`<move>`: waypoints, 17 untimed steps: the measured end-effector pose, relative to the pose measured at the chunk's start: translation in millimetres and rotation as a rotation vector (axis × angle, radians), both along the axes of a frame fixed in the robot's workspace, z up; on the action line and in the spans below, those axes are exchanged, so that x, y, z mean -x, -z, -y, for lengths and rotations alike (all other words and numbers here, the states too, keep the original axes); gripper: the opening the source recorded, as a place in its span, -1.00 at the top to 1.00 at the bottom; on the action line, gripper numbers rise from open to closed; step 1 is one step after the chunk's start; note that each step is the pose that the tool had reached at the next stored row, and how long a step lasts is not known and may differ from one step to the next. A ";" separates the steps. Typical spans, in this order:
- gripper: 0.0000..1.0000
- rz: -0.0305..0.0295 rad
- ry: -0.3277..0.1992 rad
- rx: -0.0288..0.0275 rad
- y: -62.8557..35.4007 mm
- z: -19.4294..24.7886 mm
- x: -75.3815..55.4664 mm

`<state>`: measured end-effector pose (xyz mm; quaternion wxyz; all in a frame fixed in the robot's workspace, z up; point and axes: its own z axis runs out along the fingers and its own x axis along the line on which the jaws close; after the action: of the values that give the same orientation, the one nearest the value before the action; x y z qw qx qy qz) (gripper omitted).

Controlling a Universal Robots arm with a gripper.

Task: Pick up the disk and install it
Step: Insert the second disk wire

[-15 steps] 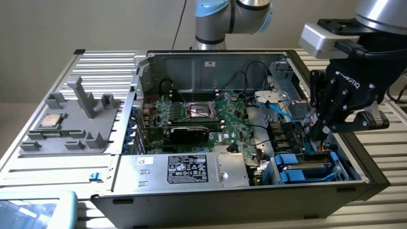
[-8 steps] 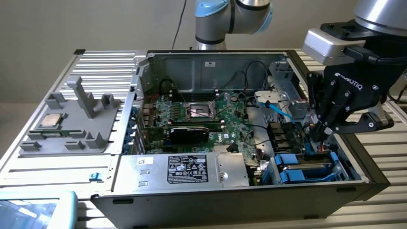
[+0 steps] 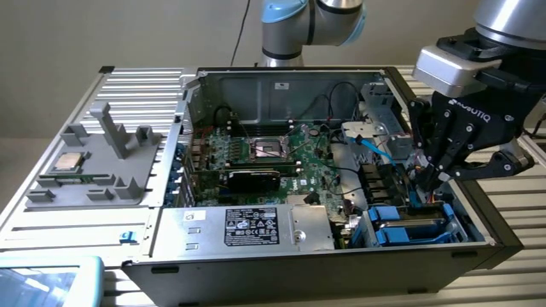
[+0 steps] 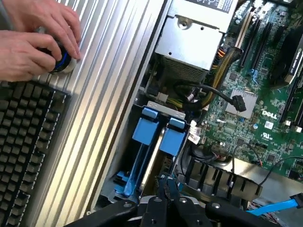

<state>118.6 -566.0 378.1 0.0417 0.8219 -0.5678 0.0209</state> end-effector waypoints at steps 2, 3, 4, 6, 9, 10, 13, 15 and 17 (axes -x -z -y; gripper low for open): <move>0.79 0.0000 -0.036 0.0000 0.1 0.0 0.0; 0.79 0.0000 -0.054 0.0001 0.2 0.0 0.0; 0.79 0.0000 -0.072 0.0000 0.3 0.0 0.0; 0.79 0.0000 -0.109 0.0000 0.3 0.0 0.0; 0.79 0.0000 -0.163 0.0000 0.4 0.0 0.0; 0.79 0.0000 -0.182 0.0001 0.4 0.0 0.0; 0.79 0.0000 -0.236 0.0000 0.5 0.0 0.0; 0.79 0.0000 -0.273 0.0000 0.6 0.0 0.0; 0.79 0.0000 -0.308 -0.0002 0.7 0.0 0.0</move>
<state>118.6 -566.0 377.5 0.0380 0.8992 -0.4350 0.0270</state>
